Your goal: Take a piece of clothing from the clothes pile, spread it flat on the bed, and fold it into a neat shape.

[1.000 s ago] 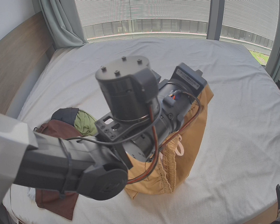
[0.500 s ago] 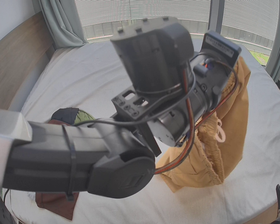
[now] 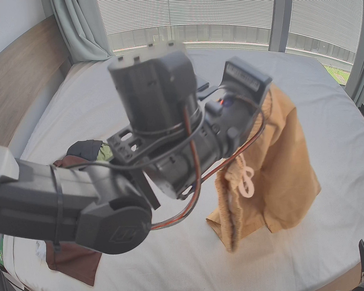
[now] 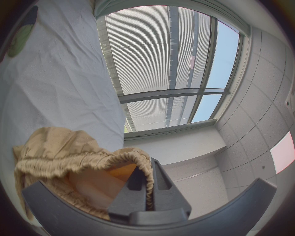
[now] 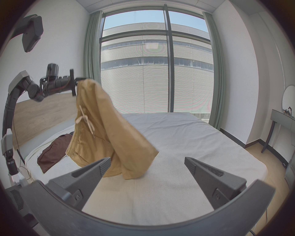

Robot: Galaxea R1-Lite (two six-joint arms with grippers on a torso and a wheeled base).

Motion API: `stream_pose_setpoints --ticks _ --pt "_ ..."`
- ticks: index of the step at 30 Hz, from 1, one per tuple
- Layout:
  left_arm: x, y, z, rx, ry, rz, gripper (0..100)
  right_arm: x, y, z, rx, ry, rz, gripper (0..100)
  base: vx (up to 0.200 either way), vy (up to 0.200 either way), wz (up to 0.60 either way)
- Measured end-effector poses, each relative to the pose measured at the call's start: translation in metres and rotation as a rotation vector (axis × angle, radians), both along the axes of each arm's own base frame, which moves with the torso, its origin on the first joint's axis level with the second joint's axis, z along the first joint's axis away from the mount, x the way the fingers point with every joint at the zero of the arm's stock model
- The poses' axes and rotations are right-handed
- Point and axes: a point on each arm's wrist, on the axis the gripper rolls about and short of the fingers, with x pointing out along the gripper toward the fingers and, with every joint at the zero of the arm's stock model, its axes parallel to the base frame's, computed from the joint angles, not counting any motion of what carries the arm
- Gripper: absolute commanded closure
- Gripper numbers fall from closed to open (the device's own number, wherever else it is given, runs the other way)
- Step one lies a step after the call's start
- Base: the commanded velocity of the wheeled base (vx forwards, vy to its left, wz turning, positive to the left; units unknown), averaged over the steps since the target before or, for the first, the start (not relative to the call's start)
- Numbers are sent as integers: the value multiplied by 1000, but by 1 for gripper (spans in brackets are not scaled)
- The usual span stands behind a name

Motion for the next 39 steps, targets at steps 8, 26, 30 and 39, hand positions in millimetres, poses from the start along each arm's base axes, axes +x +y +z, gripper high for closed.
stream_pose_setpoints --ticks 8,26,30,39 --pt "26 55 -63 109 -105 92 100 0 0 0 0 0 -1 0 0 0 0" --pt "46 146 -147 259 -74 287 100 0 0 0 0 0 -1 0 0 0 0" --pt "47 157 -156 291 -43 314 100 0 0 0 0 0 -1 0 0 0 0" --pt "48 185 -164 340 -10 372 100 0 0 0 0 0 0 0 0 0 0"
